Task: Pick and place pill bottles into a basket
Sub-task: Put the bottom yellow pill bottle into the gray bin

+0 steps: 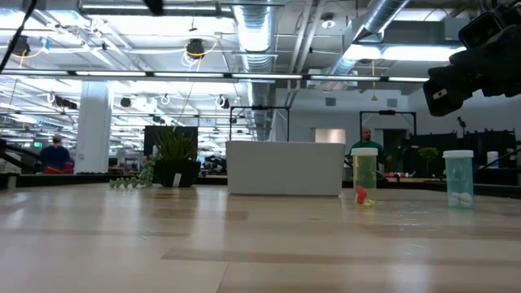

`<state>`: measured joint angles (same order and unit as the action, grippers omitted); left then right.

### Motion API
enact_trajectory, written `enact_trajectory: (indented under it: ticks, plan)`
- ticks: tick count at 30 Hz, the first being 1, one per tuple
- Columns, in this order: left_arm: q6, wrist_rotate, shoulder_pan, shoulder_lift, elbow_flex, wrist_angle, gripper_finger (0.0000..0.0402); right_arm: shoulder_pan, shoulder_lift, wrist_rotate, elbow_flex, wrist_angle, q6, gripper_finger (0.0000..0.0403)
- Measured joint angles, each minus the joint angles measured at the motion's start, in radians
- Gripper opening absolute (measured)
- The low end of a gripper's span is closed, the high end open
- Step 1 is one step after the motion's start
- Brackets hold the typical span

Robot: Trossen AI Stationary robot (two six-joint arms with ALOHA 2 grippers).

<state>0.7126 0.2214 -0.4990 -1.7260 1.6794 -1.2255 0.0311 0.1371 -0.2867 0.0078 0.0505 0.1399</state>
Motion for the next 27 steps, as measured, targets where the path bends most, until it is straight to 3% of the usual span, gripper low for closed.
enact_trajectory:
  ticks: [8, 14, 27]
  plan:
    - [0.379, 0.01, -0.16, -0.001, 0.0, -0.071, 0.0208, 0.0, 0.0, 0.0, 0.0, 0.0, 0.0, 0.0129]
    - [0.576, 0.016, -0.231, -0.01, -0.046, -0.04, 0.0208, 0.0, 0.0, 0.0, 0.0, 0.0, 0.0, 0.0129]
    - [0.796, -0.144, -0.288, -0.011, -0.312, 0.189, 0.0208, 0.0, 0.0, 0.0, 0.0, 0.0, 0.0, 0.0129]
